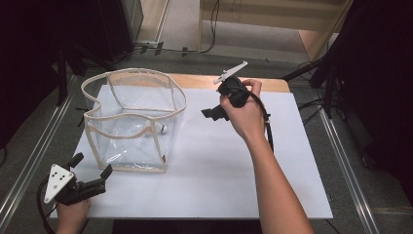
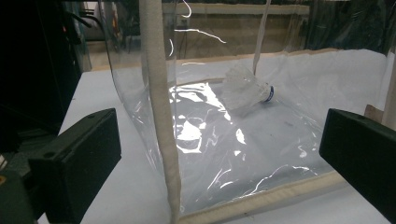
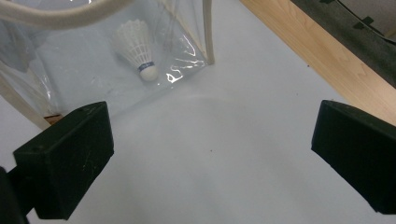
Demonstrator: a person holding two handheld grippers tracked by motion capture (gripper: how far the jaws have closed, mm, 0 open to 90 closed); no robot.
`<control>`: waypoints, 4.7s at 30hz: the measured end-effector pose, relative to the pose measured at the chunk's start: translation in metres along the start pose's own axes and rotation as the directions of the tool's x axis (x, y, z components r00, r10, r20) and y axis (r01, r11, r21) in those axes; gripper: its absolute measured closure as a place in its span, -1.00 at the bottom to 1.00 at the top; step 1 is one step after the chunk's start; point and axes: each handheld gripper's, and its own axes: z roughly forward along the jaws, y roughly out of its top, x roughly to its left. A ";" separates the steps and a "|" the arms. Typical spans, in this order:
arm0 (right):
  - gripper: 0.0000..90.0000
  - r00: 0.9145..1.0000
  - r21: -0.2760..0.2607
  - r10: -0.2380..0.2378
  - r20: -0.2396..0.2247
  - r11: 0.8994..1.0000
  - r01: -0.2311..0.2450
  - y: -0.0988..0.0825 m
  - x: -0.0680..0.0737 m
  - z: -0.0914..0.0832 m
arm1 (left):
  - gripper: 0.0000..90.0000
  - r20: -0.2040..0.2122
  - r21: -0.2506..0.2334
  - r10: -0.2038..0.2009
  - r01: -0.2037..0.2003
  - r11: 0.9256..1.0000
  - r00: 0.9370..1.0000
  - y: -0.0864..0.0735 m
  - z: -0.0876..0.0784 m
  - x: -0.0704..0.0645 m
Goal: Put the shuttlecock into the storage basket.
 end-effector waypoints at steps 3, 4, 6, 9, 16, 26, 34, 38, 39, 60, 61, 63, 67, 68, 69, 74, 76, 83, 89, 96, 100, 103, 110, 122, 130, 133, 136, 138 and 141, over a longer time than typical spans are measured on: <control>-1.00 1.000 -0.004 0.007 -0.004 1.000 -0.007 -0.007 -0.002 0.001 | -1.00 0.001 -0.001 -0.001 0.001 1.000 1.000 0.000 0.000 0.000; -1.00 1.000 -0.006 0.006 -0.005 1.000 -0.006 -0.009 -0.002 0.002 | -1.00 0.001 -0.001 -0.001 0.001 1.000 1.000 0.000 0.000 0.000; -1.00 1.000 -0.005 0.009 -0.006 1.000 -0.010 -0.013 -0.002 0.004 | -1.00 0.000 0.000 0.000 0.000 1.000 1.000 0.000 0.000 0.000; -1.00 1.000 -0.008 0.013 -0.007 1.000 -0.013 -0.019 -0.003 0.006 | -1.00 0.000 0.001 0.001 -0.001 1.000 1.000 0.000 0.000 0.000; -1.00 1.000 -0.010 0.024 0.001 1.000 -0.024 -0.031 -0.004 0.008 | -1.00 0.000 0.001 0.001 -0.001 1.000 1.000 0.000 0.000 0.000; -1.00 0.999 -0.017 0.043 0.000 0.999 -0.043 -0.051 -0.007 0.009 | -1.00 -0.001 0.001 0.001 -0.001 1.000 1.000 0.000 0.000 0.000; -1.00 0.999 -0.024 0.051 0.009 0.998 -0.051 -0.063 -0.009 0.009 | -1.00 -0.002 0.003 0.003 -0.003 1.000 1.000 0.000 0.000 0.000; -1.00 0.998 -0.028 0.065 0.011 0.998 -0.064 -0.071 -0.010 0.009 | -1.00 -0.002 0.002 0.002 -0.002 1.000 1.000 0.000 0.000 0.000; -1.00 0.998 -0.027 0.068 0.011 0.997 -0.067 -0.074 -0.010 0.009 | -1.00 0.000 0.004 0.006 -0.006 1.000 1.000 0.000 0.000 0.000; -1.00 0.992 -0.082 0.120 0.032 0.990 -0.117 -0.124 -0.011 -0.005 | -1.00 0.001 0.004 0.006 -0.006 1.000 1.000 0.000 0.000 0.000; -1.00 0.992 -0.085 0.119 0.029 0.990 -0.117 -0.126 -0.011 -0.006 | -1.00 0.001 0.004 0.006 -0.006 1.000 1.000 0.000 0.000 0.000; -1.00 0.992 -0.089 0.120 0.032 0.989 -0.117 -0.131 -0.011 -0.006 | -1.00 0.000 0.004 0.005 -0.005 1.000 1.000 0.000 0.000 0.000; -1.00 0.992 -0.105 0.123 0.034 0.987 -0.119 -0.140 -0.010 -0.008 | -1.00 0.000 0.004 0.009 -0.009 1.000 1.000 0.000 0.001 -0.001; -1.00 0.992 -0.110 0.121 0.033 0.987 -0.117 -0.142 -0.010 -0.008 | -1.00 -0.001 0.004 0.010 -0.010 1.000 1.000 0.000 0.001 -0.001; -1.00 0.992 -0.111 0.123 0.035 0.987 -0.119 -0.144 -0.009 -0.009 | -1.00 -0.002 0.005 0.011 -0.011 1.000 1.000 0.000 0.001 -0.001; -1.00 0.991 -0.123 0.130 0.041 0.985 -0.124 -0.154 -0.008 -0.012 | -1.00 -0.002 0.010 0.017 -0.017 1.000 1.000 0.000 0.001 -0.001; -1.00 0.990 -0.131 0.134 0.040 0.983 -0.128 -0.158 -0.008 -0.013 | -1.00 -0.003 0.010 0.020 -0.020 1.000 1.000 0.000 0.001 -0.002; -1.00 0.988 -0.149 0.148 0.044 0.979 -0.140 -0.173 -0.007 -0.018 | -1.00 -0.003 0.009 0.014 -0.014 1.000 1.000 0.000 0.001 -0.001; -1.00 0.985 -0.163 0.169 0.045 0.974 -0.160 -0.185 -0.007 -0.020 | -1.00 -0.002 0.007 0.010 -0.010 1.000 1.000 0.000 0.001 -0.001; -1.00 0.981 -0.180 0.188 0.041 0.967 -0.178 -0.199 -0.005 -0.016 | -1.00 -0.002 0.004 0.003 -0.003 1.000 1.000 0.000 0.001 -0.001; -1.00 0.981 -0.190 0.192 0.039 0.965 -0.182 -0.205 -0.005 -0.014 | -1.00 0.000 0.006 0.001 -0.001 1.000 1.000 0.000 0.001 0.000; -1.00 0.979 -0.198 0.200 0.039 0.962 -0.189 -0.208 -0.003 -0.015 | -1.00 -0.001 0.005 -0.004 0.004 1.000 1.000 0.000 0.000 0.000; -1.00 0.976 -0.224 0.214 0.034 0.954 -0.201 -0.219 -0.001 -0.018 | -1.00 -0.003 0.006 -0.003 0.003 1.000 1.000 0.000 0.000 0.000; -1.00 0.967 -0.248 0.249 0.046 0.941 -0.231 -0.242 -0.003 -0.027 | -1.00 -0.004 0.006 -0.002 0.002 1.000 1.000 0.000 0.000 0.000; -1.00 0.963 -0.265 0.266 0.051 0.933 -0.244 -0.254 -0.002 -0.029 | -1.00 -0.012 0.001 -0.001 0.001 1.000 1.000 0.000 -0.001 -0.001; -1.00 0.961 -0.270 0.271 0.051 0.930 -0.248 -0.259 -0.002 -0.032 | -1.00 -0.013 -0.003 -0.004 0.004 1.000 1.000 0.000 -0.001 -0.001; -1.00 0.960 -0.272 0.277 0.049 0.928 -0.254 -0.263 -0.001 -0.035 | -1.00 -0.013 -0.001 -0.004 0.004 1.000 1.000 0.000 -0.001 -0.001; -1.00 0.960 -0.278 0.276 0.052 0.927 -0.252 -0.266 -0.001 -0.037 | -1.00 -0.015 0.005 0.004 -0.004 1.000 1.000 0.000 -0.001 -0.001; -1.00 0.957 -0.285 0.284 0.057 0.923 -0.257 -0.271 -0.001 -0.041 | -1.00 -0.019 0.004 0.005 -0.005 1.000 1.000 0.000 -0.001 -0.002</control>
